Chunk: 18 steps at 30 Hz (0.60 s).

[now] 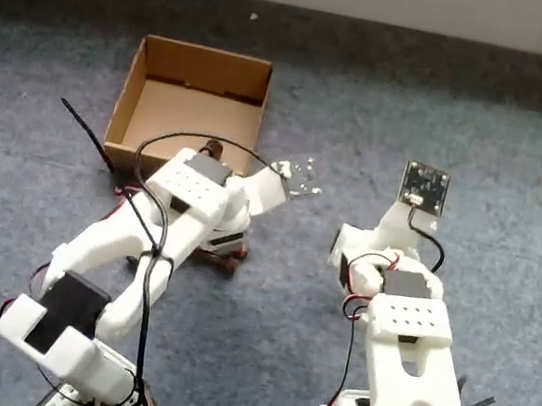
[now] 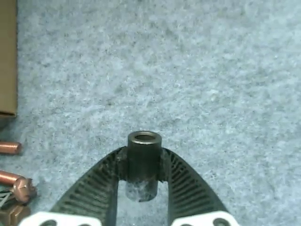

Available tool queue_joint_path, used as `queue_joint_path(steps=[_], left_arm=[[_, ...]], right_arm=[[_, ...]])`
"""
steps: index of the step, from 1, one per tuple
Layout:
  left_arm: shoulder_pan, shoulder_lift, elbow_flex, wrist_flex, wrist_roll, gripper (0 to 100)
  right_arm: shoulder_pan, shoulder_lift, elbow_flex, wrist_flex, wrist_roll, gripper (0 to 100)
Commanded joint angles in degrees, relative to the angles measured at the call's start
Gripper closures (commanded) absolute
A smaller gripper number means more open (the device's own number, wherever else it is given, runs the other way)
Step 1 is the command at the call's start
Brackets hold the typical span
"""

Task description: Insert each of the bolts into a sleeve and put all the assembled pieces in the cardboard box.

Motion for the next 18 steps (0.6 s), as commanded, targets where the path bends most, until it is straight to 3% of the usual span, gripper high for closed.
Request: queue_joint_path(steps=[1,11,18], left_arm=[[0.8,5.2,-4.6,-0.4,-1.1,85],[0.8,3.8,-5.1,-0.2,-0.7,85],[2.2,-4.4,-5.0,5.8,1.1,85]], right_arm=[[0.5,-1.9,-0.3,-1.3,-0.4,99.5],[0.4,-1.9,-0.3,-1.3,-0.4,99.5],[0.4,-1.9,-0.3,-1.3,-0.4,99.5]])
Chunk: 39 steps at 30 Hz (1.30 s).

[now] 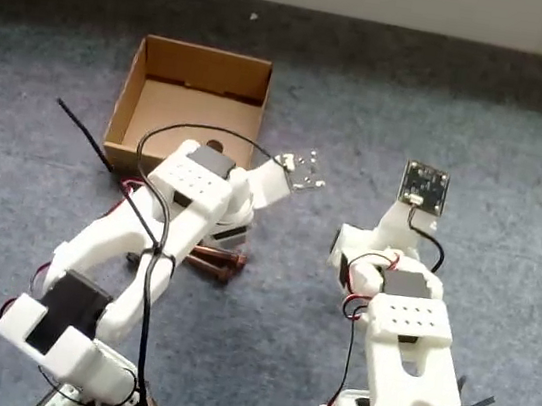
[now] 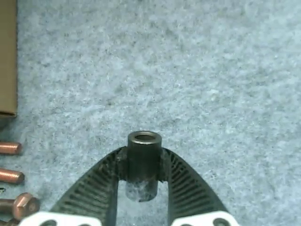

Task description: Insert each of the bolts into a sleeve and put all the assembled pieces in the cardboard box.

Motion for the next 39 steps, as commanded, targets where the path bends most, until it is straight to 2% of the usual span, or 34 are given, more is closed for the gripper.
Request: queue_joint_path(steps=[1,5,12,19,25,36,39], left_arm=[[2.1,-6.2,-0.9,3.4,0.6,85],[3.8,-4.7,1.6,3.1,0.5,85],[4.1,3.4,4.0,-3.1,0.4,85],[3.6,7.1,1.0,-0.5,0.4,85],[3.2,2.1,0.2,5.1,0.4,85],[2.2,1.5,1.1,5.1,0.4,85],[2.2,5.3,1.1,1.7,0.6,85]], right_arm=[[0.4,-1.9,-0.3,-1.3,-0.4,99.5],[0.4,-1.9,-0.3,-1.3,-0.4,99.4],[0.4,-1.9,-0.3,-1.2,-0.4,99.4],[0.4,-1.9,-0.3,-1.1,-0.4,99.4],[0.4,-1.9,-0.3,-1.1,-0.4,99.4],[0.4,-1.9,-0.3,-1.1,-0.4,99.4],[0.4,-1.9,-0.3,-1.1,-0.4,99.4]])
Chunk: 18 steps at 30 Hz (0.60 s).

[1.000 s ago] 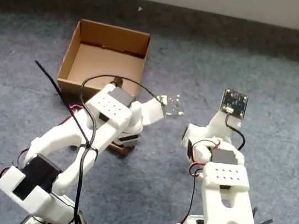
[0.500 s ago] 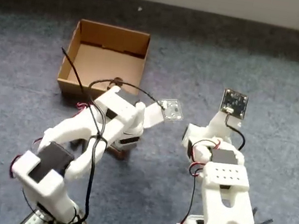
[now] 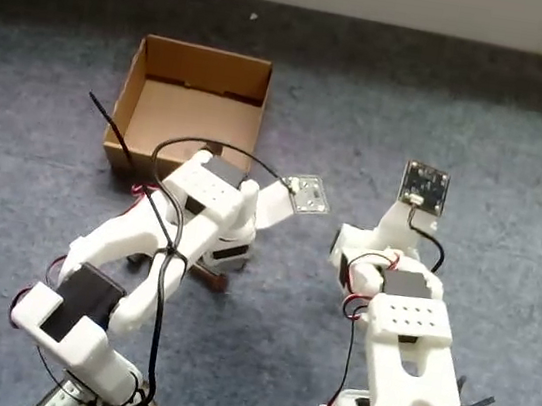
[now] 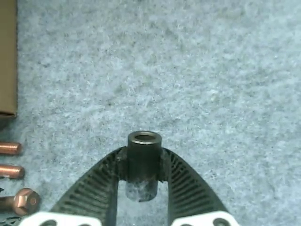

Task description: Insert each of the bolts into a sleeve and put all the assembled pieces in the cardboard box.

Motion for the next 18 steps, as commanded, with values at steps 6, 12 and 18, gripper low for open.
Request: queue_joint_path(steps=[6,12,18], left_arm=[[-0.3,7.0,-4.0,-2.2,1.5,90],[2.7,5.6,-4.0,-1.9,6.9,100],[-0.6,-7.9,-2.4,-2.2,13.1,100]], right_arm=[[0.3,-1.9,-0.3,-1.0,-0.4,99.4],[-0.7,-2.4,1.3,-1.0,-0.3,99.4],[-2.2,-2.5,1.5,-1.0,0.0,99.4]])
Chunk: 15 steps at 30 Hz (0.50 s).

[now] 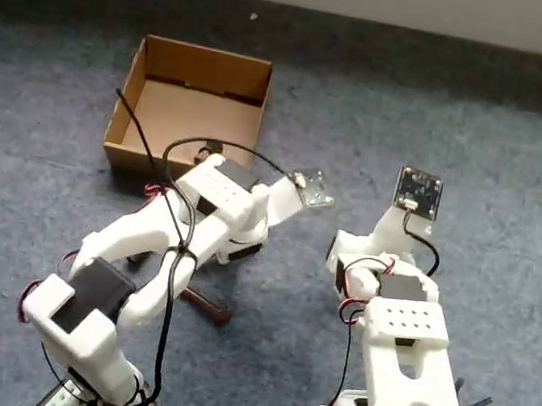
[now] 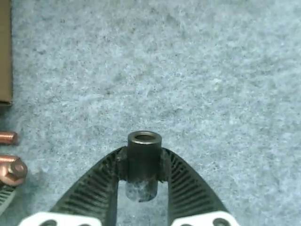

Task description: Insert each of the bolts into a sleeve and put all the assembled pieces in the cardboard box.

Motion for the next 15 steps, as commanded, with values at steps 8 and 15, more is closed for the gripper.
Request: queue_joint_path(steps=[8,15], left_arm=[[-4.4,-35.3,9.5,-0.3,11.7,100],[-5.1,-54.9,19.5,-0.3,19.1,100]], right_arm=[[-5.4,-12.8,2.0,2.5,0.1,99.4],[-8.5,-30.6,10.2,2.4,0.1,99.4]])
